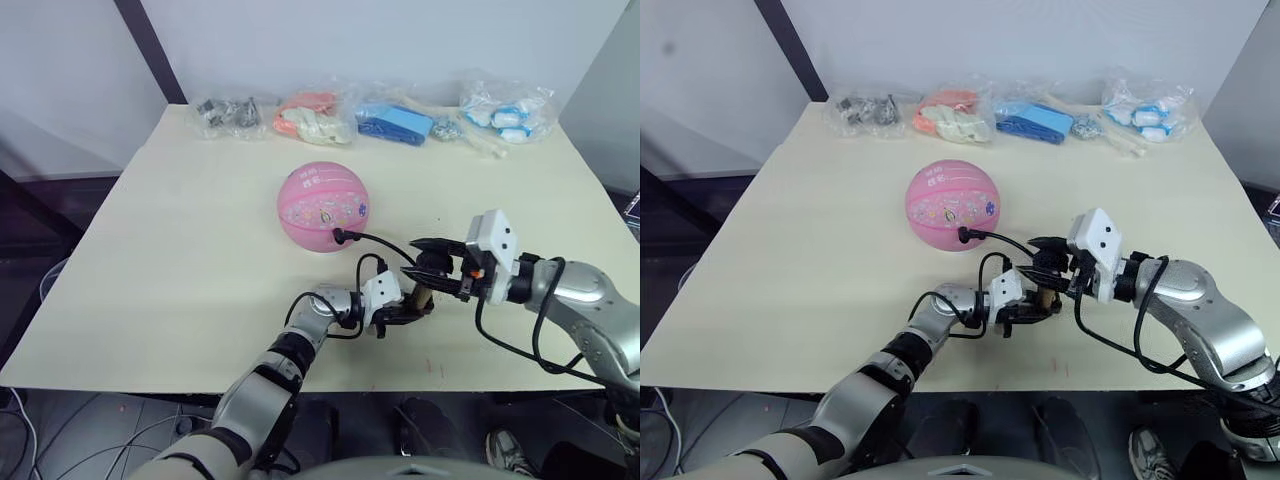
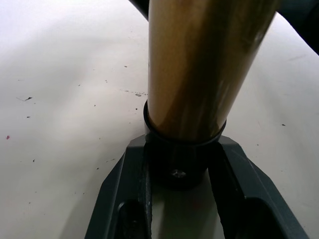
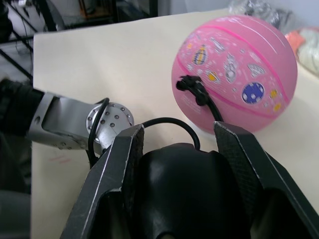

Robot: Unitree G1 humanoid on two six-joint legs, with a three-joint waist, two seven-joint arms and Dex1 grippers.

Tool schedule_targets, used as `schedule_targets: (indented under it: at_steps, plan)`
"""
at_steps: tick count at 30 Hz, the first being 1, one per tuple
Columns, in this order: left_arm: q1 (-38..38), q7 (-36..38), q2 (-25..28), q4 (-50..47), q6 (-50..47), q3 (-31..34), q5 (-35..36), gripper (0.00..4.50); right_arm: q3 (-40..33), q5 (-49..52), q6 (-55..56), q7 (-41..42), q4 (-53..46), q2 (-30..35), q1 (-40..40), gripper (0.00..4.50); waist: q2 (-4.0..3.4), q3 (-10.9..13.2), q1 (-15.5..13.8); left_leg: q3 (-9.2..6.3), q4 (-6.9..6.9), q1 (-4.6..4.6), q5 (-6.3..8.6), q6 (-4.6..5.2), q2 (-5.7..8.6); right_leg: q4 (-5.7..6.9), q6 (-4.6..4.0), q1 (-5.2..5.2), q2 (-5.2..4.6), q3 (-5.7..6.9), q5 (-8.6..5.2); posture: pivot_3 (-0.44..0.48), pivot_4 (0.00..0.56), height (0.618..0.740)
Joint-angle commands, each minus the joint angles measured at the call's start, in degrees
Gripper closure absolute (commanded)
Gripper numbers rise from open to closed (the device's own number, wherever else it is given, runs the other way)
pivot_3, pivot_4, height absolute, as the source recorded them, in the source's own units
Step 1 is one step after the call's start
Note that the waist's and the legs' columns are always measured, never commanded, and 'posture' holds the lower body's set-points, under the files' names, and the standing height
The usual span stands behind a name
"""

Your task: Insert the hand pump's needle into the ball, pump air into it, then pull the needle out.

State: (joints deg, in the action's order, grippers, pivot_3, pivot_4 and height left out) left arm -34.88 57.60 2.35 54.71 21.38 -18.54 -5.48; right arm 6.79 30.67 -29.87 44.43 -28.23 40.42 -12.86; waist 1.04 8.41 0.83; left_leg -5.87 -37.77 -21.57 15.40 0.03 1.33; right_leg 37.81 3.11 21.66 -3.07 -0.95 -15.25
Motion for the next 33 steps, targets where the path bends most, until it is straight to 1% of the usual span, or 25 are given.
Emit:
schedule_targets:
  at_steps: [1,5,9,14,17,23,30,33]
  plan:
    - [1.1,0.99,0.28,1.85,-1.87,-0.43,-0.45,3.38,4.02,-1.02,-5.36,0.48,1.66,0.48,2.27,2.76,0.02,-0.02,0.01,0.0,0.0,0.0,0.0,0.0,0.0,0.0,0.0,0.0,0.0,0.0,0.0,0.0,0.15,0.738]
    - [1.14,1.04,0.26,1.91,-1.81,-0.43,-0.53,3.38,0.8,2.19,-8.32,0.7,-1.31,1.28,-0.82,2.76,0.01,-0.01,-0.06,-0.03,0.0,0.0,0.0,0.0,0.0,0.01,-0.01,0.0,0.0,0.01,0.0,0.0,0.15,0.738]
    - [1.39,0.99,0.15,1.87,-1.61,-0.62,-0.7,3.38,-4.89,10.12,-15.25,0.56,-4.6,2.67,-6.69,2.76,-0.07,0.07,-0.12,-0.06,0.0,-0.11,0.0,0.0,0.02,-0.05,-0.02,0.04,-0.03,0.03,0.01,0.0,0.15,0.738]
    - [1.41,0.65,-0.14,2.04,-1.44,-0.57,-0.8,3.38,-11.08,20.81,-24.87,0.7,-5.57,5.82,-15.21,2.76,-0.26,0.25,-0.21,-0.08,0.01,-0.26,0.0,0.0,0.06,-0.12,-0.03,0.15,-0.09,0.05,0.02,0.0,0.15,0.738]
    - [1.38,0.3,-0.27,2.26,-1.38,-0.5,-0.75,3.38,-14.15,27.28,-31.46,-0.6,-3.53,8.15,-21.79,2.76,-0.34,0.32,-0.22,-0.09,0.02,-0.29,0.0,0.0,0.06,-0.15,-0.03,0.17,-0.1,0.06,0.02,0.0,0.15,0.738]
    - [1.41,0.22,-0.17,2.76,-1.15,-0.52,-0.77,3.38,-17.85,36.9,-39.99,-4.48,1.34,10.98,-33.24,2.76,-0.48,0.44,-0.24,-0.05,0.04,-0.37,0.0,0.01,0.06,-0.1,-0.03,0.28,-0.18,0.03,0.02,0.0,0.15,0.738]
    - [1.06,0.38,-0.1,3.08,-0.92,-0.65,-0.91,3.38,-17.69,42.59,-47.71,-9.45,8.28,13.84,-44.88,2.76,-0.5,0.45,-0.31,0.0,0.06,-0.43,0.0,0.01,0.05,-0.06,-0.03,0.39,-0.25,-0.01,0.03,0.0,0.15,0.738]
    - [1.23,0.56,-0.02,2.92,-0.81,-0.76,-0.9,3.38,-16.87,43.96,-50.12,-11.19,10.48,13.77,-49.58,2.76,-0.59,0.53,-0.26,0.02,0.06,-0.48,0.0,0.01,0.05,-0.03,-0.03,0.46,-0.27,-0.02,0.03,0.0,0.15,0.738]
